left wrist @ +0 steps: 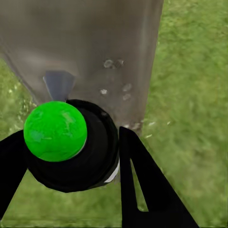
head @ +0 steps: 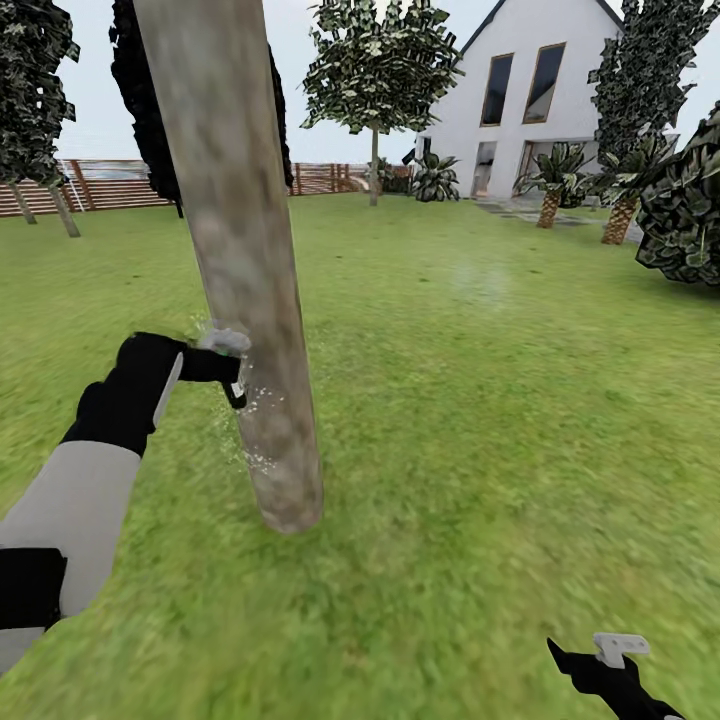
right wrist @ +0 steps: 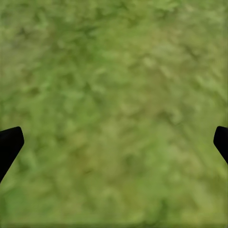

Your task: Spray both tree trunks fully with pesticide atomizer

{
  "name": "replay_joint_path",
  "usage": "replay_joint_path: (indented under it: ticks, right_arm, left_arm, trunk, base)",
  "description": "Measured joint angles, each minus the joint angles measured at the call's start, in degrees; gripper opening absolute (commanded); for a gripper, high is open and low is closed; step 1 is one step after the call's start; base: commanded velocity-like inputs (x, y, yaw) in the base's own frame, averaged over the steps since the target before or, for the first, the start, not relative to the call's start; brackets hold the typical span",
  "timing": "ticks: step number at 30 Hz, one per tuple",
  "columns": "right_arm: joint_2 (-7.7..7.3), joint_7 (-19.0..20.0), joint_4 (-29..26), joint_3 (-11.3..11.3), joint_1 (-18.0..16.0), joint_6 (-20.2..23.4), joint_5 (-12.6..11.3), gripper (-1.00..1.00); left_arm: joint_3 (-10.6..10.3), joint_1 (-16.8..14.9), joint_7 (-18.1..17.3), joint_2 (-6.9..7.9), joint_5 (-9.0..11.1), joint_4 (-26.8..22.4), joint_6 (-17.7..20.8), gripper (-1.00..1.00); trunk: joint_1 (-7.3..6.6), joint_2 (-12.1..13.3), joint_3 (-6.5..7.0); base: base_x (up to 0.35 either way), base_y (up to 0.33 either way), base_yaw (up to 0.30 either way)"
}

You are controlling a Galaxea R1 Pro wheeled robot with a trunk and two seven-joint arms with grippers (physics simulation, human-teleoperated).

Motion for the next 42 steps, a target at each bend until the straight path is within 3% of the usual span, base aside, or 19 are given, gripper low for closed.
replay_joint_path:
  ticks: [5, 9, 11, 14, 15, 17, 20, 24, 25, 29, 34, 37, 39, 42]
  right_arm:
    - [0.01, 0.0, 0.0, 0.0, 0.0, 0.0, 0.0, 1.0]
    - [0.02, 0.0, 0.0, 0.0, 0.0, 0.0, 0.0, 1.0]
    - [0.04, 0.0, 0.1, 0.1, 0.0, 0.0, 0.1, 1.0]
    - [0.06, 0.0, 0.1, 0.1, 0.0, 0.0, 0.1, 1.0]
    - [0.08, 0.0, 0.1, 0.1, 0.0, 0.0, 0.1, 1.0]
    - [0.09, 0.0, 0.1, 0.1, 0.0, 0.0, 0.1, 1.0]
    - [0.09, 0.0, 0.1, 0.1, 0.0, 0.0, 0.1, 1.0]
    - [0.09, 0.0, 0.1, 0.1, 0.0, 0.0, 0.1, 1.0]
    - [0.09, 0.0, 0.1, 0.1, 0.0, 0.0, 0.1, 1.0]
    - [0.09, 0.0, 0.1, 0.1, 0.0, 0.1, 0.1, 1.0]
    - [0.09, 0.0, 0.2, 0.1, 0.0, 0.1, 0.1, 1.0]
    - [0.09, 0.0, 0.2, 0.1, 0.0, 0.0, 0.1, 1.0]
    - [0.09, 0.0, 0.2, 0.1, 0.0, 0.0, 0.1, 1.0]
    - [0.09, 0.0, 0.2, 0.1, 0.0, 0.1, 0.1, 1.0]
  left_arm:
    - [0.3, 3.5, -0.1, 2.55, -0.1, 0.3, -0.5, -1.0]
    - [0.1, 5.8, 0.1, 2.67, 0.4, 0.8, -1.1, -1.0]
    - [0.2, 7.0, 0.2, 2.54, 0.5, 5.8, -6.8, -1.0]
    - [0.3, 7.3, 0.7, 2.1, 0.6, 19.9, -18.1, -1.0]
    - [0.3, 7.3, 0.8, 1.62, 0.8, 23.8, -21.1, -1.0]
    - [0.3, 7.3, 1.9, -0.76, 1.1, 28.9, -26.0, -1.0]
    - [0.4, 7.9, 3.7, -2.11, 2.0, 30.2, -28.1, -1.0]
    - [0.5, 10.9, 3.0, -1.68, 4.7, 30.3, -37.5, -1.0]
    - [0.5, 11.2, 2.9, -1.56, 4.8, 30.2, -38.4, -1.0]
    - [0.3, 11.8, -0.2, -1.1, 4.5, 30.3, -39.0, -1.0]
    - [0.0, 15.6, -0.5, -1.4, 4.2, 30.5, -39.2, -1.0]
    - [0.3, 16.1, -0.5, -1.34, 4.7, 29.3, -39.0, -1.0]
    - [0.4, 15.7, -0.3, -1.4, 5.1, 23.7, -37.7, -1.0]
    - [0.4, 15.8, -0.4, -1.44, 5.1, 14.2, -30.8, -1.0]
  trunk:
    - [0.0, 0.0, 0.01]
    - [0.0, 0.0, 0.0]
    - [0.0, 0.0, 0.0]
    - [0.0, 0.0, 0.0]
    - [0.0, 0.0, 0.0]
    - [0.0, 0.0, 0.01]
    - [0.0, 0.0, 0.01]
    - [0.0, 0.0, 0.01]
    - [-0.01, 0.0, 0.01]
    - [0.0, 0.0, 0.01]
    - [0.0, 0.0, 0.0]
    - [-0.01, 0.0, 0.02]
    - [-0.01, 0.0, 0.03]
    - [-0.01, 0.0, 0.02]
  base:
    - [0.0, 0.0, 0.0]
    - [0.0, 0.0, 0.0]
    - [0.0, 0.0, 0.0]
    - [0.0, 0.0, 0.0]
    - [0.0, 0.0, 0.0]
    - [0.0, 0.0, 0.0]
    - [0.0, 0.0, 0.0]
    - [0.0, 0.0, 0.0]
    - [0.0, 0.0, 0.0]
    - [0.0, 0.0, 0.0]
    - [0.0, 0.0, 0.0]
    - [0.0, 0.0, 0.0]
    - [0.0, 0.0, 0.0]
    - [0.0, 0.0, 0.0]
